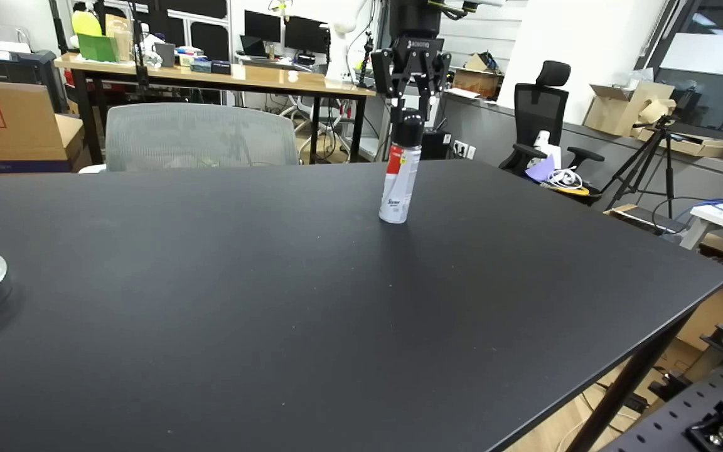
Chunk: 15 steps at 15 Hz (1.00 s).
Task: Remove the black cap from the can and put it on the table
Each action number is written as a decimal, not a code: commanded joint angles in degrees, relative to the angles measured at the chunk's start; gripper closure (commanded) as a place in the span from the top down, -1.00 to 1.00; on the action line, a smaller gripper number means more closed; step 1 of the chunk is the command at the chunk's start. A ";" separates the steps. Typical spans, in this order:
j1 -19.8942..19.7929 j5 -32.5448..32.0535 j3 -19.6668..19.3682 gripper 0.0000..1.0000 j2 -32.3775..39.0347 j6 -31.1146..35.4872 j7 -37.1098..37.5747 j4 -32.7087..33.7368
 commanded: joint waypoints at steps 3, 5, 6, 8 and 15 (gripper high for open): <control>-0.09 3.65 1.73 -0.35 -4.99 -4.37 -4.56 -2.06; 0.20 4.45 2.15 -0.35 -5.44 -5.11 -5.70 -2.30; 0.42 4.28 2.29 -0.35 -5.44 -5.08 -5.98 -2.47; 0.89 3.69 2.48 -0.35 -4.98 -4.60 -5.93 -2.70; 2.11 2.37 2.48 -0.35 -2.38 1.14 -4.59 -6.65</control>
